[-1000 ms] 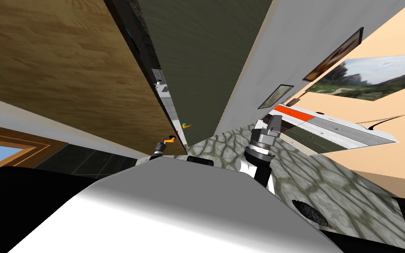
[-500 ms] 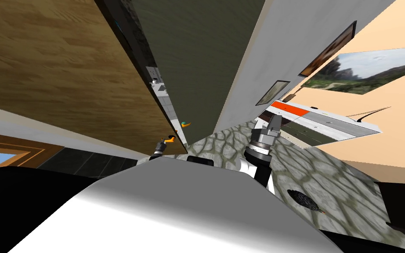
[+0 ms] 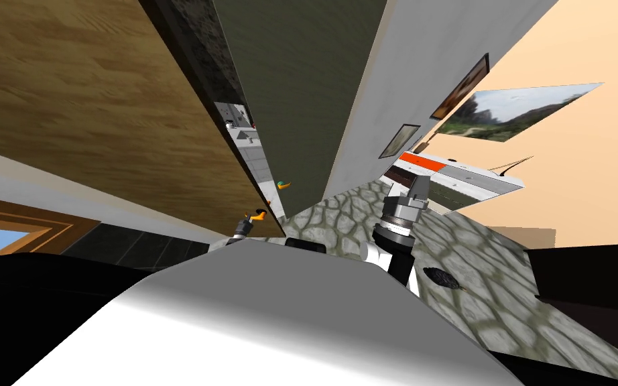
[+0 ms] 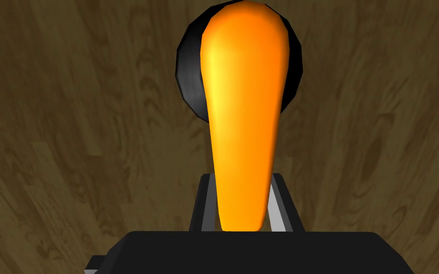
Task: Pull the door open
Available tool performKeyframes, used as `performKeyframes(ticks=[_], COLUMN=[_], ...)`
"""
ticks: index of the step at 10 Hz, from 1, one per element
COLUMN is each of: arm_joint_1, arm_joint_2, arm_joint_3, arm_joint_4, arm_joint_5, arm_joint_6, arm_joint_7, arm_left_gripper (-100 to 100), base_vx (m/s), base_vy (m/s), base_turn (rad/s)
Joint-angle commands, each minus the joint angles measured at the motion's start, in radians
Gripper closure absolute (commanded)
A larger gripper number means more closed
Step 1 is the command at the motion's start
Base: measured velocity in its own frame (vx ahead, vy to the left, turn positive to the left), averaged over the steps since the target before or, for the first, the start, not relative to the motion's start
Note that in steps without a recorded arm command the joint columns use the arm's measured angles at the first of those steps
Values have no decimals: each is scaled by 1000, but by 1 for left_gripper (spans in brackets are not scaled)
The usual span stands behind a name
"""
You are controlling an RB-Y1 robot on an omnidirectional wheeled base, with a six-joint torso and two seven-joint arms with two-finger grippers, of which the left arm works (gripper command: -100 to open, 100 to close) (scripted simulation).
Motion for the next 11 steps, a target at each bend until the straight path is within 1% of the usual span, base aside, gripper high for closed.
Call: performKeyframes(ticks=[1, 2, 3, 4, 5, 6, 7, 8, 9, 11], arm_joint_1=[2, 7, 9, 14, 13, 18, 19, 21, 24, 28], arm_joint_2=[0, 3, 5, 8, 17, 25, 26, 30, 35, 42], arm_joint_3=[-22, -27, -30, -34, -20, -26, -28, -32, -37, -45], arm_joint_4=[12, 15, 16, 19, 22, 39, 42, 49, 61, 76], arm_joint_5=[-12, -16, -17, -20, -13, -19, -20, -24, -29, -36], arm_joint_6=[-32, -44, -49, -59, -45, -72, -78, -91, -112, -140], arm_joint_7=[14, 20, 22, 27, 26, 36, 38, 43, 51, 61], arm_left_gripper=[100, 100, 100, 100, 100, 100, 100, 100, 100, 100], base_vx=[-215, -159, -122, -118, -55, -147, -196, -211, -241, -219], base_vy=[53, 39, 7, 5, 16, 22, 35, 38, 47, 34], base_turn=[-149, -92, -56, -67, 2, -152, -188, -146, -222, -150])
